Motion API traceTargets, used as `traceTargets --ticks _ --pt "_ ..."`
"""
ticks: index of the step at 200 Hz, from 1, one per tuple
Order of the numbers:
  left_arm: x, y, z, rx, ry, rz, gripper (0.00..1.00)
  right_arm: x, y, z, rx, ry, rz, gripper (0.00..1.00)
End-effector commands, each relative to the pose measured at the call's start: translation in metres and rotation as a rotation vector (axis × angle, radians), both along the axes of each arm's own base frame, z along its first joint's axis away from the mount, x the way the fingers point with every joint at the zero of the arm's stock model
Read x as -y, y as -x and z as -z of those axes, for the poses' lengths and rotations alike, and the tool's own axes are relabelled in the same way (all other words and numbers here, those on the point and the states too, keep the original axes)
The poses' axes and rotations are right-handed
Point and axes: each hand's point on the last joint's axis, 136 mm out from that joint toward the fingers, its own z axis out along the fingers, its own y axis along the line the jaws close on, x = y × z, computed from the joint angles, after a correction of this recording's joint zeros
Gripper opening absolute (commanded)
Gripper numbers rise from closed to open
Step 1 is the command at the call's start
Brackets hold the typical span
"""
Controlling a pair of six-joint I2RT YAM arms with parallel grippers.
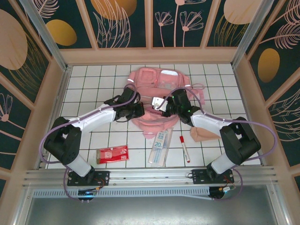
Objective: Pack the student bag
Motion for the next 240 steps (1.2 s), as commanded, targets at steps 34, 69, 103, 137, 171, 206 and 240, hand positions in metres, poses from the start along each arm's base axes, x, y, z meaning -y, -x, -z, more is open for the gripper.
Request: traceTargets --ticks 34,69,103,137,171,206,240 --pt "-0.072 -0.011 0.019 0.102 -0.227 0.167 0.00 0.007 0.005 0.001 0.120 0.071 -0.079 0.00" --pt "-0.032 0.022 -0.004 0.195 -0.008 0.463 0.00 0.015 -0.007 0.016 0.178 0.106 0.004 0.00" --pt "-0.071 0.008 0.005 0.276 -0.166 0.333 0.00 0.027 0.003 0.034 0.240 0.115 0.007 0.00" --pt "-0.078 0.001 0.028 0.216 -0.227 0.343 0.00 0.031 0.004 0.030 0.245 0.043 0.055 0.00" --pt "-0.020 0.032 -0.014 0.386 0.133 0.600 0.20 0.023 0.006 0.015 0.155 -0.059 0.056 0.00" --pt "-0.003 0.039 -0.028 0.558 0.089 0.761 0.30 0.012 0.005 -0.020 0.110 -0.174 0.022 0.00" --pt "0.001 0.038 -0.011 0.662 -0.037 0.923 0.34 0.003 0.006 -0.031 0.089 -0.174 -0.026 0.00"
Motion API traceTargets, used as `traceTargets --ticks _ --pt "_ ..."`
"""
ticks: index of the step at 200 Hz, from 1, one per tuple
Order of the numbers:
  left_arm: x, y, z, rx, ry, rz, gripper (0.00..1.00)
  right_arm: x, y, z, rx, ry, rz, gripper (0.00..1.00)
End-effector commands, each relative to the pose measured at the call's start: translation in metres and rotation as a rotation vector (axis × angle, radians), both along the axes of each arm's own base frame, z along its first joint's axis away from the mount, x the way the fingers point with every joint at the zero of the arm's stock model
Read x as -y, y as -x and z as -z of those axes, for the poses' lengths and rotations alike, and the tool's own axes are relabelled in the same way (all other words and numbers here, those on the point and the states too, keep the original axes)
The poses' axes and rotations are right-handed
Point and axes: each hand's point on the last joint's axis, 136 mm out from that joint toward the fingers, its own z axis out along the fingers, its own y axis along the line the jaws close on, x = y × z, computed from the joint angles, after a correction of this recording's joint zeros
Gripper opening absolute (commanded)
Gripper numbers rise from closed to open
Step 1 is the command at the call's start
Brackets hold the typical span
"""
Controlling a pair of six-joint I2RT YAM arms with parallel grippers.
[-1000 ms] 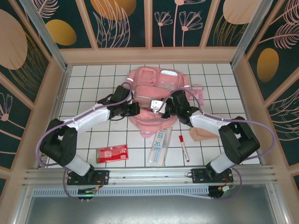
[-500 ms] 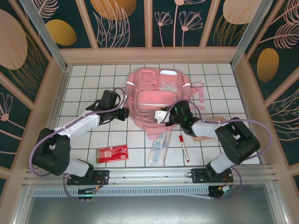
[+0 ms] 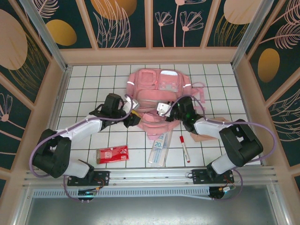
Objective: Pack the student bag
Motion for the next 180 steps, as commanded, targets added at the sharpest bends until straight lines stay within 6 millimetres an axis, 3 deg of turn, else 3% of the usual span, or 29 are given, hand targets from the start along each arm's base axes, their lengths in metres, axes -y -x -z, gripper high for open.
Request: traceTargets --ticks 1,55,97,122,156,180 --pt "0.007 -0.003 0.001 0.166 -0.042 0.148 0.34 -0.013 -0.001 -0.039 0.016 -0.090 -0.049 0.00" --pt "0.008 -0.040 0.013 0.251 -0.121 0.096 0.32 -0.014 0.007 -0.036 0.000 -0.065 -0.090 0.00" --pt "0.005 -0.037 0.019 0.337 -0.165 0.157 0.34 -0.013 0.017 -0.042 0.027 -0.044 -0.137 0.00" --pt "0.009 -0.030 0.021 0.382 -0.170 0.252 0.29 -0.019 0.028 -0.048 0.086 -0.028 -0.189 0.00" --pt "0.013 -0.040 0.026 0.401 -0.201 0.279 0.16 -0.025 0.042 -0.061 0.171 -0.050 -0.228 0.00" --pt "0.020 -0.038 0.020 0.414 -0.164 0.323 0.17 -0.024 0.043 -0.064 0.191 -0.053 -0.226 0.00"
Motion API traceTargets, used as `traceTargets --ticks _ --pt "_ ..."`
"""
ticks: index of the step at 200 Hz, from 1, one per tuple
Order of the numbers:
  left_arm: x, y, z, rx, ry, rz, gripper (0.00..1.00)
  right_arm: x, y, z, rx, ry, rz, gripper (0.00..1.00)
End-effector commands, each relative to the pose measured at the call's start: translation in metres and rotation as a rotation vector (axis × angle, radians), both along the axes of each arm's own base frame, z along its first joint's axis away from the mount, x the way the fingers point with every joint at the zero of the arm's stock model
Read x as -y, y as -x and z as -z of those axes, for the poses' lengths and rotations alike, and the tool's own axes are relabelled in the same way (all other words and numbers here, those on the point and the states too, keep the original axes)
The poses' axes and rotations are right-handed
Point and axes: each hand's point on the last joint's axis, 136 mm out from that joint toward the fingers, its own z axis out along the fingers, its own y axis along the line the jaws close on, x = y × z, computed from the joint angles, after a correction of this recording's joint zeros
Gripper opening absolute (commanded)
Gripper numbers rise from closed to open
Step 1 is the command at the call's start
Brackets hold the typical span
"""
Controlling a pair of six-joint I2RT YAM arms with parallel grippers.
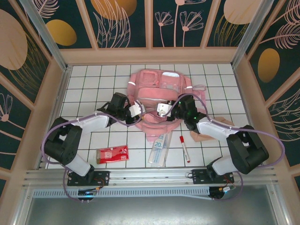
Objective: Pack the student bag
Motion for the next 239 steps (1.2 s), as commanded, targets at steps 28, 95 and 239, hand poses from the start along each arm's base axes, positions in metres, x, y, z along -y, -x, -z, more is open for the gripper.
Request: traceTargets --ticks 28,95,239 --pt "0.005 -0.019 -0.030 0.134 0.083 -0.007 0.27 -0.021 0.022 -0.043 0.118 -0.099 -0.139 0.00" --pt "-0.007 -0.022 -0.048 0.115 0.227 -0.196 0.43 -0.021 0.025 -0.042 0.103 -0.110 -0.145 0.00" --pt "0.041 0.010 -0.056 -0.107 0.369 0.142 0.38 -0.037 0.040 -0.035 0.089 -0.113 -0.184 0.00"
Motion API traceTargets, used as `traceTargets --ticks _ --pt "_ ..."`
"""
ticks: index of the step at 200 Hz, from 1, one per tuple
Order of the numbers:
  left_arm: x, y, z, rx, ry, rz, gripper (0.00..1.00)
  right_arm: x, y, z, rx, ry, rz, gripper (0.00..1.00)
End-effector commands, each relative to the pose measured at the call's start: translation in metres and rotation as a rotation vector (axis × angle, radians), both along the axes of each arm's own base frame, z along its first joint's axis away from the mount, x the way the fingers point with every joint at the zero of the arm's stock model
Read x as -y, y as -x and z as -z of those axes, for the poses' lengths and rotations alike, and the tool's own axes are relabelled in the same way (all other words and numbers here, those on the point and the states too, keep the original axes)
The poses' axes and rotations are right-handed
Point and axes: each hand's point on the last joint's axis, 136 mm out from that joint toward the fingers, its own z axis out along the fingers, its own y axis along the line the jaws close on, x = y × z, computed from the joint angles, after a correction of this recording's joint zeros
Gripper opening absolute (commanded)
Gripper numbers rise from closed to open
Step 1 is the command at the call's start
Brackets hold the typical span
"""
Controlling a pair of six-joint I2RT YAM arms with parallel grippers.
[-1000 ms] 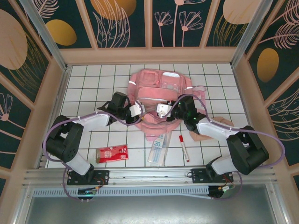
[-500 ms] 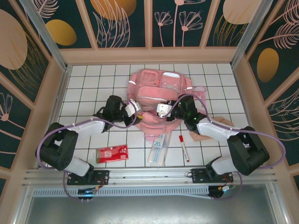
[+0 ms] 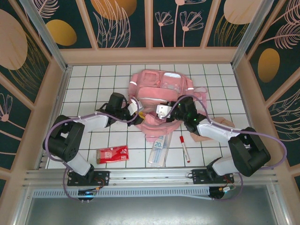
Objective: Pack the student bag
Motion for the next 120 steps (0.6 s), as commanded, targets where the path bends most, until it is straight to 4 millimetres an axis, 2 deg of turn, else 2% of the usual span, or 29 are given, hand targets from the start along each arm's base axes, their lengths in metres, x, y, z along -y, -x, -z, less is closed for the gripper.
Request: traceTargets --ticks 1,19,49,72,82,102,120 --pt "0.032 0.004 -0.048 0.088 0.179 0.167 0.39 -0.032 0.035 -0.030 0.053 -0.117 -0.178 0.00" --pt "0.034 -0.004 -0.050 0.039 0.219 0.103 0.40 -0.031 0.036 -0.032 0.051 -0.132 -0.170 0.00" --pt "0.032 0.000 -0.059 -0.028 0.323 0.030 0.44 -0.028 0.034 -0.031 0.045 -0.131 -0.142 0.00" --pt "0.025 0.001 -0.054 -0.042 0.349 -0.040 0.44 -0.024 0.035 -0.031 0.041 -0.153 -0.116 0.00" --pt "0.024 0.001 -0.044 -0.027 0.308 -0.059 0.43 -0.023 0.037 -0.031 0.039 -0.163 -0.113 0.00" --pt "0.024 -0.004 -0.026 0.013 0.218 -0.086 0.36 -0.024 0.041 -0.029 0.039 -0.161 -0.117 0.00" --pt "0.027 -0.003 -0.027 0.053 0.230 -0.066 0.19 -0.027 0.044 -0.027 0.039 -0.155 -0.124 0.00"
